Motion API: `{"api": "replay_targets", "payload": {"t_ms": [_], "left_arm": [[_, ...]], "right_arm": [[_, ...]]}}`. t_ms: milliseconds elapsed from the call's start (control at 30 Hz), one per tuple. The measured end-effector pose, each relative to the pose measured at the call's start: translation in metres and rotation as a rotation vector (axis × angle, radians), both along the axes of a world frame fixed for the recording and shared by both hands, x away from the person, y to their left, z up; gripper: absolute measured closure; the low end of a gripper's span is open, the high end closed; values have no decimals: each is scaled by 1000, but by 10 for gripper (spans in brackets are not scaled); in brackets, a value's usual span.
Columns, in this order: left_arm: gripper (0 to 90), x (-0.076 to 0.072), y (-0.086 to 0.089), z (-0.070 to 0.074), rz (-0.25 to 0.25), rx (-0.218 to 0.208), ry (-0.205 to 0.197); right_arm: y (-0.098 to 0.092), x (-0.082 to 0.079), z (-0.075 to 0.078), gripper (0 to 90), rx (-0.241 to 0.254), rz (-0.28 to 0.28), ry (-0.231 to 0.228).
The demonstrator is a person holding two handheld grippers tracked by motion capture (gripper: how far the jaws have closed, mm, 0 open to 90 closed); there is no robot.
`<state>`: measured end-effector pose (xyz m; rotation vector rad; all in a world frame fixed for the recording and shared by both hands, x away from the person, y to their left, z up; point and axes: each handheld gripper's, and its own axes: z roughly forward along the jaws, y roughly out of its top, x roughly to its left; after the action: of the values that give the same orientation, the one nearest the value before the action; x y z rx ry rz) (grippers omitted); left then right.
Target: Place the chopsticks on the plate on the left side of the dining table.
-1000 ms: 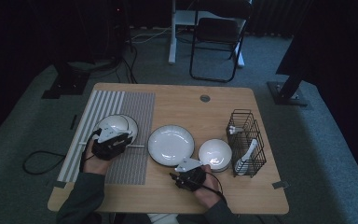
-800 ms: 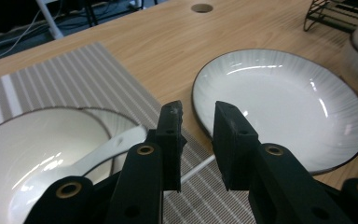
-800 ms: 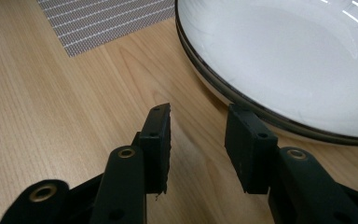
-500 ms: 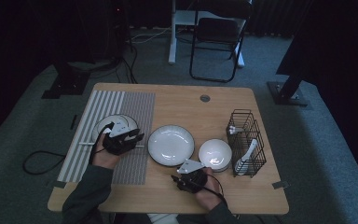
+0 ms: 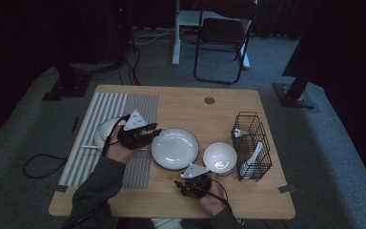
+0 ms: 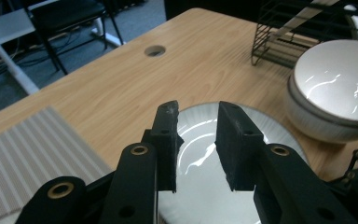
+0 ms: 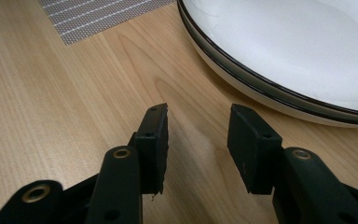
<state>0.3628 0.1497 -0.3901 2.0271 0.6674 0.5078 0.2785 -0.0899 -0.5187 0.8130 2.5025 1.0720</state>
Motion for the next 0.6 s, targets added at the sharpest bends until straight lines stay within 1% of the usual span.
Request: {"api": "replay_targets", "payload": {"t_ms": [100,133,367,500,600], "left_arm": [[703,1,-2,1,-6,1,0],[703,3,-8,4,-22,2,-3],[702,7,-22,14,-62,-5,-14],[703,9,-31,17,-102,-4,-9],[703,11,-35,20,-118,-8,-5]], "right_arm": [[1,-1,0,576,6,0,4],[1,-1,0,576,6,0,4],[2,-3,-1,571,20,-5,12],[-1,-4,-4,570,24,-14,20],[-2,-3,-4,569,29,-21,23]]}}
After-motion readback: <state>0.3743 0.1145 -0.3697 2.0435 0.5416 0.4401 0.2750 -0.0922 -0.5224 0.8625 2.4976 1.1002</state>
